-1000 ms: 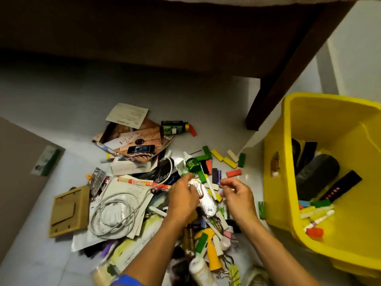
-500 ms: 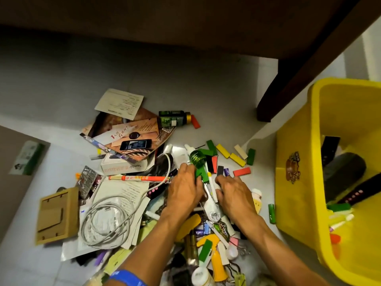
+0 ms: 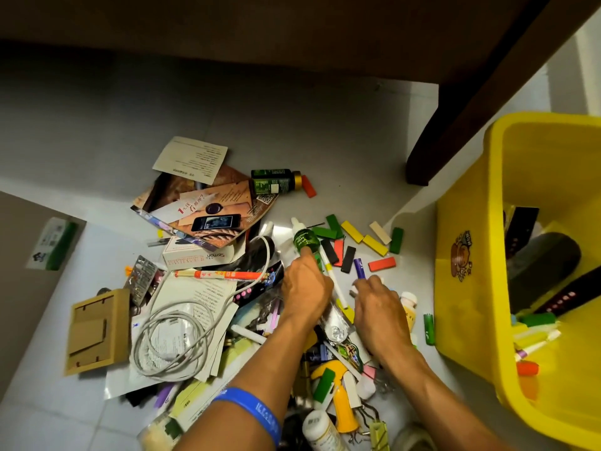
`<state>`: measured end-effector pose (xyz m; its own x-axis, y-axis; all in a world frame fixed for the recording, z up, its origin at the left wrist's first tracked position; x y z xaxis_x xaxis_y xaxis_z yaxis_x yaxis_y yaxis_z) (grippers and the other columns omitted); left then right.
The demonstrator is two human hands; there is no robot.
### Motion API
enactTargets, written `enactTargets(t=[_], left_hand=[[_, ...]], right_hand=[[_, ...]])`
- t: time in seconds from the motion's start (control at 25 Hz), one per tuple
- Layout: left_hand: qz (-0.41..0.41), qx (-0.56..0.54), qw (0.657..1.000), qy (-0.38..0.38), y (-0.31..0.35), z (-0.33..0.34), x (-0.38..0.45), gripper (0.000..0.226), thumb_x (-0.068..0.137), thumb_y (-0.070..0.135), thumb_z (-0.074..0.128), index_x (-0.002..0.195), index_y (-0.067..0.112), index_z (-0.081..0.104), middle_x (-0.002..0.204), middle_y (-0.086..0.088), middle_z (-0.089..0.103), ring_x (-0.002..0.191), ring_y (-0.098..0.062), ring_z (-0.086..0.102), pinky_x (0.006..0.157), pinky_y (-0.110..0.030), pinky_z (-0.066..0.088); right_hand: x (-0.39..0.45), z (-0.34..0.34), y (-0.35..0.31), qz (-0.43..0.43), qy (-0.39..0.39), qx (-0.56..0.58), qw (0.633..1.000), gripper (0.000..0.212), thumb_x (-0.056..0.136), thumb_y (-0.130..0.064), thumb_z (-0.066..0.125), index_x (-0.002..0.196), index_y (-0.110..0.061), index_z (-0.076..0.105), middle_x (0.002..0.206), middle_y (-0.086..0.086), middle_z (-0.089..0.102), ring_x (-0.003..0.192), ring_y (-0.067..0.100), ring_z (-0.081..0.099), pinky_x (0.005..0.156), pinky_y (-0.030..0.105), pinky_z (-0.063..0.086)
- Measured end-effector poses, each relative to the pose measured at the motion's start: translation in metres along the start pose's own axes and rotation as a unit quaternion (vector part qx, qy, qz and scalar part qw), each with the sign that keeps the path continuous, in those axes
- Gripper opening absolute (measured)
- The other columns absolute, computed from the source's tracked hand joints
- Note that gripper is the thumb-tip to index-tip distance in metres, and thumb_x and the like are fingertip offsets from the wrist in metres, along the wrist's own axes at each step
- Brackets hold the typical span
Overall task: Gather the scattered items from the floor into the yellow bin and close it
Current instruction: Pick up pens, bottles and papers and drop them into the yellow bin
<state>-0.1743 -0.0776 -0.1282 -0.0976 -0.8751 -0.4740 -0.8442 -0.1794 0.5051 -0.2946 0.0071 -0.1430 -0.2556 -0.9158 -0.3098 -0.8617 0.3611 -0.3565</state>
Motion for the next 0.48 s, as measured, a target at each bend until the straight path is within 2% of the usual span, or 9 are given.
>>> enactTargets(t=[0.08,0.12,0.2,0.24,0.32,0.4,0.48], left_hand=[[-0.023,-0.06,0.998,-0.018,-0.012,0.0,0.001,0.046,0.083,0.008,0.057,0.128,0.015,0.049,0.101,-0.008,0.062,0.096,-0.029,0.059,0.086,-0.041,0.053],[-0.023,-0.066,0.997,-0.026,-0.015,0.001,0.001,0.05,0.084,0.012,0.057,0.132,0.019,0.048,0.106,-0.007,0.061,0.099,-0.027,0.058,0.089,-0.042,0.052],[-0.003,-0.044,0.999,-0.029,-0.015,0.007,0.001,0.049,0.087,0.025,0.059,0.136,0.022,0.049,0.118,-0.007,0.057,0.107,-0.028,0.055,0.095,-0.041,0.049],[0.008,-0.024,0.999,-0.027,-0.013,0.011,0.002,0.046,0.088,0.029,0.061,0.132,0.02,0.051,0.119,-0.008,0.056,0.109,-0.028,0.054,0.095,-0.04,0.048],[0.009,0.004,1.0,-0.019,-0.011,0.015,0.003,0.032,0.086,0.025,0.063,0.115,0.014,0.057,0.113,-0.009,0.057,0.102,-0.029,0.056,0.086,-0.037,0.048],[-0.004,-0.012,1.0,-0.01,-0.013,0.013,0.002,0.018,0.082,0.015,0.063,0.098,0.011,0.058,0.1,-0.009,0.061,0.09,-0.028,0.059,0.075,-0.034,0.051],[0.003,-0.042,0.999,0.013,-0.016,0.01,-0.001,0.004,0.082,0.011,0.06,0.086,0.011,0.058,0.082,-0.006,0.061,0.077,-0.026,0.059,0.062,-0.029,0.048]], right_hand=[[-0.005,-0.006,0.012,0.077,0.036,0.153,0.985,0.025,0.09,-0.013,0.058,0.115,-0.018,0.055,0.106,0.002,0.059,0.085,0.018,0.057,0.069,0.026,0.042],[-0.007,-0.008,0.016,0.095,0.045,0.194,0.975,0.025,0.089,-0.013,0.058,0.113,-0.021,0.053,0.099,-0.001,0.06,0.078,0.014,0.057,0.062,0.023,0.04],[-0.01,-0.009,0.019,0.099,0.033,0.214,0.971,0.024,0.089,-0.011,0.056,0.108,-0.025,0.05,0.089,-0.004,0.059,0.071,0.01,0.058,0.055,0.02,0.038],[-0.011,-0.009,0.017,0.093,0.023,0.215,0.972,0.02,0.09,-0.008,0.054,0.102,-0.024,0.053,0.091,-0.003,0.059,0.075,0.013,0.059,0.057,0.022,0.041],[-0.012,-0.008,0.011,0.059,-0.008,0.186,0.981,0.015,0.091,-0.007,0.051,0.094,-0.02,0.056,0.098,-0.001,0.057,0.087,0.018,0.059,0.069,0.027,0.047],[-0.015,-0.002,0.0,0.005,-0.048,0.095,0.994,0.015,0.091,-0.016,0.055,0.106,-0.021,0.056,0.109,-0.002,0.053,0.093,0.019,0.058,0.075,0.029,0.048],[-0.016,0.006,-0.009,-0.023,-0.069,0.002,0.997,0.024,0.094,-0.022,0.055,0.118,-0.02,0.055,0.117,0.0,0.051,0.096,0.023,0.059,0.077,0.032,0.051]])
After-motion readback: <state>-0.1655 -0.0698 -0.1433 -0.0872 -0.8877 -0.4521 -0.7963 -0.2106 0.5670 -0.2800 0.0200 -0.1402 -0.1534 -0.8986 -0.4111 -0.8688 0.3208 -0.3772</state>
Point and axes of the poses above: each hand's wrist, its own x-axis towards the middle knuckle, its own z-axis out of the palm, y = z × x, the point moved 5 cm from there along x, towards the middle knuckle
